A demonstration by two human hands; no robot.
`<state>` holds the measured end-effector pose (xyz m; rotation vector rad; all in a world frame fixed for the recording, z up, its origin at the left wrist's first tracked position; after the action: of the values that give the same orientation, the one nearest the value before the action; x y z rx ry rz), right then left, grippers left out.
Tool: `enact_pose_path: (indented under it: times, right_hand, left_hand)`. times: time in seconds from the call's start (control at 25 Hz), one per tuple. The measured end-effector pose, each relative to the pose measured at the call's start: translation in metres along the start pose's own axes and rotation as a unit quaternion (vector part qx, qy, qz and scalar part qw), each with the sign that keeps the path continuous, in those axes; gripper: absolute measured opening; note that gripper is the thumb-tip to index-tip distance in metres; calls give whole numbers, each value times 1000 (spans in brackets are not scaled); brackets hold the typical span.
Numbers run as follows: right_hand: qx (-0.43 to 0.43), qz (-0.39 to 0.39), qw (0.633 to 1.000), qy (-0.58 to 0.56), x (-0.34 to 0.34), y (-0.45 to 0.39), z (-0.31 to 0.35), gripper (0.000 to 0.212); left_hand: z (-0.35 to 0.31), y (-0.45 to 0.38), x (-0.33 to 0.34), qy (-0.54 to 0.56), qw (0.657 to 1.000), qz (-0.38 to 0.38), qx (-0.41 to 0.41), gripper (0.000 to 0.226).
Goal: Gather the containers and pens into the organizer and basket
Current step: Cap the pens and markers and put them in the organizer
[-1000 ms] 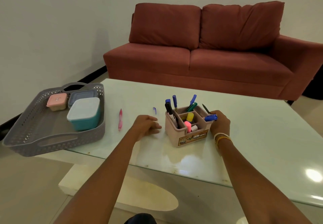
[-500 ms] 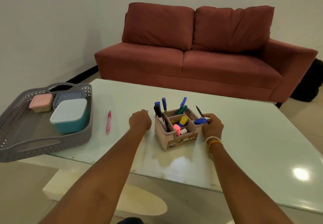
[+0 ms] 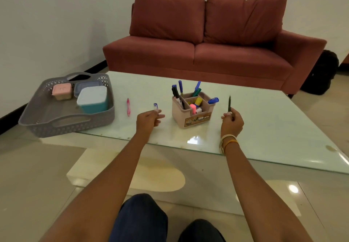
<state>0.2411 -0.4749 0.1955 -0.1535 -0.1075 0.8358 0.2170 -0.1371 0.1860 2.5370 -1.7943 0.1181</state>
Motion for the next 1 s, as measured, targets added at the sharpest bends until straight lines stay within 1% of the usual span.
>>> enact_pose_path:
  times: [0.08,0.12,0.16,0.24,0.32,0.36,0.4,0.44,0.52,0.68,0.8,0.92,1.0]
  right_hand:
    - [-14,-36,999,-30,-7,21,14,30]
    - [-40,-40,998,-30,-5,34,25,30]
    - [-86,-29,996,-23,-1,46,39,29]
    - [-215,41,976,-4,19,76,69,28]
    - [-328,148,932,36,45,114,88,26]
    - [-362,203,907,62,57,133,91,26]
    - [-377,254,886,92,70,148,89,26]
    - [-370,293,874,119,79,159,84,26]
    - [-336,332,870,144,88,170,73,27]
    - [-315,350,865,173,92,173,64,27]
    - [-311,359,859,189,94,178,64,28]
    - [-312,356,862,181,93,182,66,28]
    - [-319,365,853,195,93,187,65,28]
  left_hand:
    - [0,12,-1,114,990,7,-77,24]
    - [-3,18,-2,148,983,13,-106,22]
    - [-6,23,-2,165,979,20,-121,20]
    - [-12,30,-4,200,970,30,-134,15]
    - [-13,38,-4,258,955,33,-144,11]
    - [-13,42,-3,286,945,34,-152,11]
    - [-13,47,-2,309,936,32,-164,14]
    - [-11,51,-2,326,929,26,-173,15]
    - [-8,54,-6,347,921,13,-176,18]
    - [-9,51,-14,376,911,12,-172,22]
    - [-7,51,-18,368,914,7,-172,21]
    - [-4,50,-26,359,918,-2,-168,18]
    - [-1,52,-29,352,920,2,-171,14]
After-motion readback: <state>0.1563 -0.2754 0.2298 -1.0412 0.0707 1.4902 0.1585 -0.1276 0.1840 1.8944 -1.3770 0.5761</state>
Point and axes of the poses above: each hand's wrist, its own y-axis away from the middle knuckle, its own x-axis out of the palm, z = x × y, the point moved 8 cm from there along -y, towards the middle knuckle, and after that the axes turned 1 degree about y, right-handed, at the moved point
